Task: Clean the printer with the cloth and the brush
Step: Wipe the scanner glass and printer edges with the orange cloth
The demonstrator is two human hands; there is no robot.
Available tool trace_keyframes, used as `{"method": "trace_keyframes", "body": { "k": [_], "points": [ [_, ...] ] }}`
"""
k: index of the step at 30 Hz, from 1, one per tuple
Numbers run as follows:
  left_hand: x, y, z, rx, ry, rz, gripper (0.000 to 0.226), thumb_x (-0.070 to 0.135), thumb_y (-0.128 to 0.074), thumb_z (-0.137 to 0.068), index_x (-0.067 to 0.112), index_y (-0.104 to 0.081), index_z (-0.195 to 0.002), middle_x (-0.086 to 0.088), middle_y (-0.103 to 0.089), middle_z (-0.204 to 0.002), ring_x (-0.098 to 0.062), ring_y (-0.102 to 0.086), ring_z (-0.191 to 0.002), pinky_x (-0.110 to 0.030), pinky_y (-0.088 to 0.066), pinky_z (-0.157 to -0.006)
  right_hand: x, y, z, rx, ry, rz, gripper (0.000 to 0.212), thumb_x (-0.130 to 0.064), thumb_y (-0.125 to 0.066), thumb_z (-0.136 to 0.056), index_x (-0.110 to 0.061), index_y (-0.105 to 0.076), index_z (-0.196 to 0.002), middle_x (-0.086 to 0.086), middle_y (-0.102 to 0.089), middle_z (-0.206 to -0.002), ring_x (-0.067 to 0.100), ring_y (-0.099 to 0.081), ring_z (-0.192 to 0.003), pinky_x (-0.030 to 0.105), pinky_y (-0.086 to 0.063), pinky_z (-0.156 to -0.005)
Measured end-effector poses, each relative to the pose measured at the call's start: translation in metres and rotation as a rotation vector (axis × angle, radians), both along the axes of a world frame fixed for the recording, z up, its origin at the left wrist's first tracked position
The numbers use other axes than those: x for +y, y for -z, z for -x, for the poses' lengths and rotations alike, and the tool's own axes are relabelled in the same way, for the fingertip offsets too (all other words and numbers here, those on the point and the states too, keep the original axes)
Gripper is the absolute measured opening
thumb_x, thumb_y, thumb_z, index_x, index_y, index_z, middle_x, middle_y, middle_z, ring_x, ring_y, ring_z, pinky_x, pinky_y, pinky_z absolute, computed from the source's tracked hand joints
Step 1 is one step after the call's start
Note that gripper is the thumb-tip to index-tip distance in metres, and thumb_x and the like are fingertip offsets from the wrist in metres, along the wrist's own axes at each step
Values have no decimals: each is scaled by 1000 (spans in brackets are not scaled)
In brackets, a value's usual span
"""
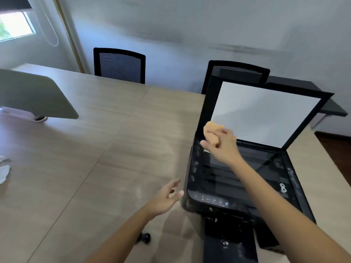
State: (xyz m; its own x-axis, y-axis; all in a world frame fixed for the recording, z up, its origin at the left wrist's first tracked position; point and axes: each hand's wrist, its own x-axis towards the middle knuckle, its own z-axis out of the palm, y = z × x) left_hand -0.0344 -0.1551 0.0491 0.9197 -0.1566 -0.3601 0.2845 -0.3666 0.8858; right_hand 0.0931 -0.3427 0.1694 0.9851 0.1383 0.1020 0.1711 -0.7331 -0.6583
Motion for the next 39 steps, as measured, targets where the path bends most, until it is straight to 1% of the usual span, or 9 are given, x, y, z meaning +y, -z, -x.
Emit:
{"method": "trace_keyframes", "body": {
  "k": [2, 5, 8, 14, 18, 24, 31, 37, 39],
  "points": [
    [-7, 1, 0, -3, 52, 20, 58, 44, -44, -98, 30, -24, -150, 20, -32, -142, -6, -33, -135, -25, -30, -112, 6, 24, -15, 129, -156, 264, 72, -79, -48, -70, -29, -50, -124, 11, -32, -144, 39, -25, -136, 53, -28, -107],
    [-7, 9, 3, -45, 99, 10, 67, 64, -43, -89, 42, -22, -148, 23, -28, -154, -1, -28, -143, -35, -24, -122, 22, 59, -29, 204, -169, 335, 76, -69, -23, -88, -23, -19, -149, 7, 9, -161, 31, 16, -146, 56, 2, -116],
    [-5, 21, 9, -89, 132, -5, 78, 66, -53, -85, 42, -18, -150, 24, -27, -156, 5, -23, -144, -38, -23, -123, 38, 86, -39, 151, -143, 452, 74, -58, -16, -94, -15, 2, -151, 11, 14, -160, 30, 17, -146, 53, 3, -118],
    [-16, 18, 10, -136, 57, -30, 82, 60, -53, -86, 30, -17, -153, 18, -26, -157, 8, -25, -142, -25, -24, -120, 41, 93, -10, 84, -189, 475, 71, -53, -13, -96, -11, 9, -150, 10, 15, -160, 27, 15, -147, 47, 2, -120],
    [-19, 23, 6, -160, 41, -24, 80, 57, -53, -88, 28, -18, -153, 18, -29, -157, 9, -26, -142, -27, -26, -120, 24, 100, 21, 26, -326, 537, 94, -68, 23, -75, -11, 13, -149, 9, 20, -159, 24, 22, -145, 44, 6, -120],
    [-18, 25, 9, -135, 34, -10, 82, 59, -54, -86, 29, -18, -153, 21, -29, -156, 9, -26, -142, -31, -27, -121, 43, 93, -42, 105, -175, 486, 68, -48, -18, -98, -11, 1, -151, 8, 7, -161, 25, 10, -148, 43, 2, -119],
    [-20, 27, 5, -144, 43, 3, 83, 63, -51, -85, 30, -17, -153, 19, -28, -156, 12, -25, -141, -21, -26, -119, 35, 90, 23, 92, -244, 505, 81, -60, 5, -84, -14, 12, -149, 7, 19, -159, 24, 20, -146, 41, 8, -118],
    [-21, 26, 6, -157, 44, 7, 85, 66, -48, -84, 28, -17, -153, 19, -26, -157, 15, -24, -139, -7, -23, -113, 45, 91, -47, 135, -135, 516, 68, -49, -16, -98, -11, 2, -151, 11, 8, -161, 27, 9, -148, 46, 0, -120],
    [-22, 26, 8, -156, 39, 9, 85, 66, -47, -84, 29, -15, -153, 18, -26, -157, 12, -24, -141, -11, -24, -115, 50, 92, -43, 154, -95, 518, 68, -49, -16, -98, -10, 4, -150, 12, 9, -161, 28, 9, -147, 47, 0, -120]
  ]
}}
